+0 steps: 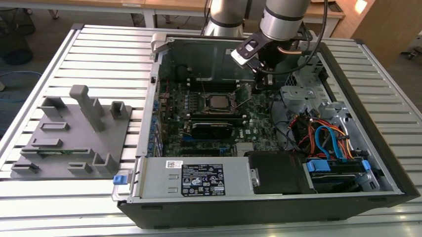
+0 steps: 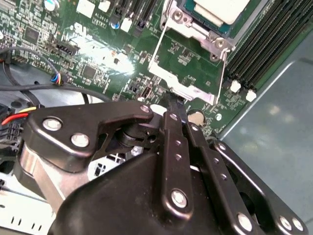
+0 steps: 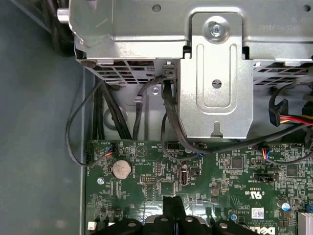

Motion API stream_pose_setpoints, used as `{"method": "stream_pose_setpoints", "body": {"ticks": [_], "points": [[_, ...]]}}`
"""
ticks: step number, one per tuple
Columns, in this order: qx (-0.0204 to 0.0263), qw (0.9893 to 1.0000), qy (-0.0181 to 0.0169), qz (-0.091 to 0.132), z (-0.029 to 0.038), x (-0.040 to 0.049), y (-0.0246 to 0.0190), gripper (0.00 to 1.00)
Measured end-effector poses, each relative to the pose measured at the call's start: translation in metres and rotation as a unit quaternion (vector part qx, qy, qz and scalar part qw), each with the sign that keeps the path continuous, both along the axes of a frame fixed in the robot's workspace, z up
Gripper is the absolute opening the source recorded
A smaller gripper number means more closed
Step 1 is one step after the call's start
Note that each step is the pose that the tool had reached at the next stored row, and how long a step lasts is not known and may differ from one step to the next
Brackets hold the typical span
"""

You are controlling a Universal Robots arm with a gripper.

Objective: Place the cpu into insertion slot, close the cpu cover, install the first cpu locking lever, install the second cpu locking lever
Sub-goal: 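Close the cpu cover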

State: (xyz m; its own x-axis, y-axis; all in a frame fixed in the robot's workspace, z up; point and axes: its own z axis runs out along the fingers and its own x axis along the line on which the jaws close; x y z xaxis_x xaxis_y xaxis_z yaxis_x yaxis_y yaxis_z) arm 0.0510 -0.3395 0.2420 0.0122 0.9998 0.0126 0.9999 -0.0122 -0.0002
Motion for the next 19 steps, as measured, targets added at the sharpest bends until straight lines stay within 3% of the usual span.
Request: {"method": "stream_pose_setpoints", "body": {"ticks": [19], "points": [[0.0001,1.0,0.0002,0.0,-0.0011,-0.0075,0.0,0.1]]}}
